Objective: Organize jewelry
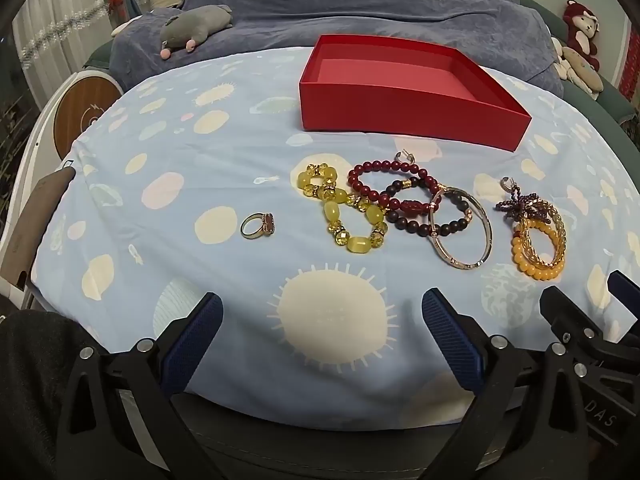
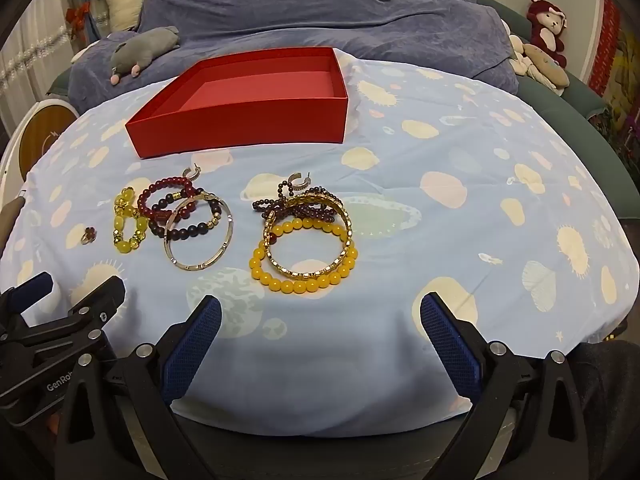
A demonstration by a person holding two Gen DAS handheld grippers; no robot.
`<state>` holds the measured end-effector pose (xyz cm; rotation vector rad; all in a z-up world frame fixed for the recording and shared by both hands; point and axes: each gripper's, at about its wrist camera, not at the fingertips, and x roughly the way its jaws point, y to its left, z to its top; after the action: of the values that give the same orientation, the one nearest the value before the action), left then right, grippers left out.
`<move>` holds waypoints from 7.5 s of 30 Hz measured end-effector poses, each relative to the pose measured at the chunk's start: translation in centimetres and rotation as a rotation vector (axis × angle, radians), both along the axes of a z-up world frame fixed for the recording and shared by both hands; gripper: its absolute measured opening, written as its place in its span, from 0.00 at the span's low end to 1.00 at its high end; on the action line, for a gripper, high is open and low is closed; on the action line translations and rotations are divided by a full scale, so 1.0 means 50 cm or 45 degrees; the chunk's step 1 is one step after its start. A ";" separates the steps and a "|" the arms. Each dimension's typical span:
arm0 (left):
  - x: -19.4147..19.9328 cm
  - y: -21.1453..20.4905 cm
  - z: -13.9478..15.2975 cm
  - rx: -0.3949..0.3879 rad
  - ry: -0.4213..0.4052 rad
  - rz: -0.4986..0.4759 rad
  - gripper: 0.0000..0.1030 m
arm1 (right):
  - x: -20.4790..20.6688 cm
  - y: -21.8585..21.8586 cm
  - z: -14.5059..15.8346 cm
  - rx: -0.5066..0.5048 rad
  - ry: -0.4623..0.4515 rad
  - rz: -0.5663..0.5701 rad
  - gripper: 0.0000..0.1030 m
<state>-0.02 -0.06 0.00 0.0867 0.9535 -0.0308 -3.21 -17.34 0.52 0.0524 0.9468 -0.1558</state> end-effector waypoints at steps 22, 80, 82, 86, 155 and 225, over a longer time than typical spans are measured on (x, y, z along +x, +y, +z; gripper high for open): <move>-0.005 0.007 0.011 -0.038 -0.018 0.006 0.92 | -0.010 0.002 0.007 -0.005 -0.035 0.017 0.93; -0.010 0.004 0.010 -0.025 -0.028 -0.001 0.92 | -0.012 0.003 0.010 -0.003 -0.041 0.015 0.93; -0.010 0.004 0.010 -0.025 -0.028 -0.001 0.92 | -0.012 0.003 0.010 -0.003 -0.041 0.016 0.93; -0.010 0.004 0.010 -0.025 -0.027 -0.001 0.92 | -0.012 0.003 0.009 -0.003 -0.042 0.015 0.93; 0.073 0.045 0.006 -0.104 0.027 0.012 0.92 | 0.099 -0.045 -0.007 0.106 0.042 -0.021 0.84; 0.080 -0.052 0.034 -0.219 0.063 -0.178 0.02 | 0.054 -0.073 0.036 0.206 0.020 0.007 0.53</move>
<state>4.01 -2.67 1.70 -0.0065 0.9891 -0.2445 -0.52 -21.01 2.33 0.1981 0.9734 -0.0742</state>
